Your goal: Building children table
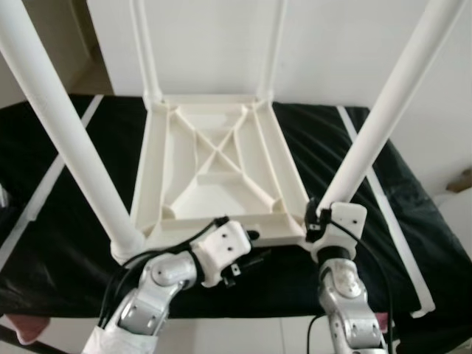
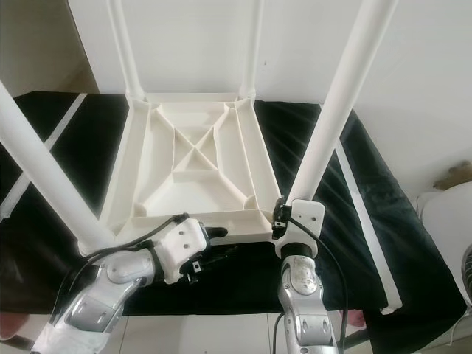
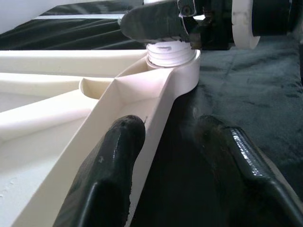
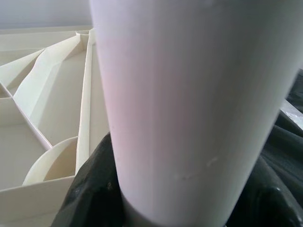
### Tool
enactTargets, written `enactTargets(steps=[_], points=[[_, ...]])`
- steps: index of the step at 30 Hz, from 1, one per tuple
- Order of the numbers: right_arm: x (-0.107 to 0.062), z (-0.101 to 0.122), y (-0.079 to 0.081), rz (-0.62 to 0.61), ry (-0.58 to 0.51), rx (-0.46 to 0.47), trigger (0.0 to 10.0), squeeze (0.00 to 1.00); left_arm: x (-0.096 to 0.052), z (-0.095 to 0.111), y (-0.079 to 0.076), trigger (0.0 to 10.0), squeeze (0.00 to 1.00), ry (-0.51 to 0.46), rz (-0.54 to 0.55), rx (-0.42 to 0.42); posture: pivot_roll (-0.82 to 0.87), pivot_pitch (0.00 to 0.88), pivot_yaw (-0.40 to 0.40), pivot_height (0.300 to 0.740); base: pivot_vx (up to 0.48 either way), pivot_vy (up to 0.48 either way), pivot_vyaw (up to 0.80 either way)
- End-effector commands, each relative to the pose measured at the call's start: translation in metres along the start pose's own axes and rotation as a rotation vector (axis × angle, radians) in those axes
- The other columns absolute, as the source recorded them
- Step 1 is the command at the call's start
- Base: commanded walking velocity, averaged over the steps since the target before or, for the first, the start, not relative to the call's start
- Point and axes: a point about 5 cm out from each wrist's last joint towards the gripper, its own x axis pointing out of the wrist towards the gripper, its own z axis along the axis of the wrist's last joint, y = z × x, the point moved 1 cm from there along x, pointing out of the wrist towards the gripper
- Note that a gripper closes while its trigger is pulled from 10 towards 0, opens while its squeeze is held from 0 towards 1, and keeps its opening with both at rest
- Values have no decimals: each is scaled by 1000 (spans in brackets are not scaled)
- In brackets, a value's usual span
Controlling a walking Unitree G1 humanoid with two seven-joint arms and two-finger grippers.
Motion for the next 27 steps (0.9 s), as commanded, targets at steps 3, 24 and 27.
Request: enactTargets(steps=[3,24,27], points=[[-5,-15,2,-24,69,-18,10000,1000,0,-2,4,10000,0,5,62,8,-136,85,-23,740,0,0,0],[-5,6,-19,500,-34,-104,10000,0,0,-1,8,10000,0,5,54,25,-151,72,-3,740,0,0,0],[1,8,-21,565,-23,-107,10000,0,1,-1,9,10000,0,4,52,26,-153,69,0,740,0,0,0]])
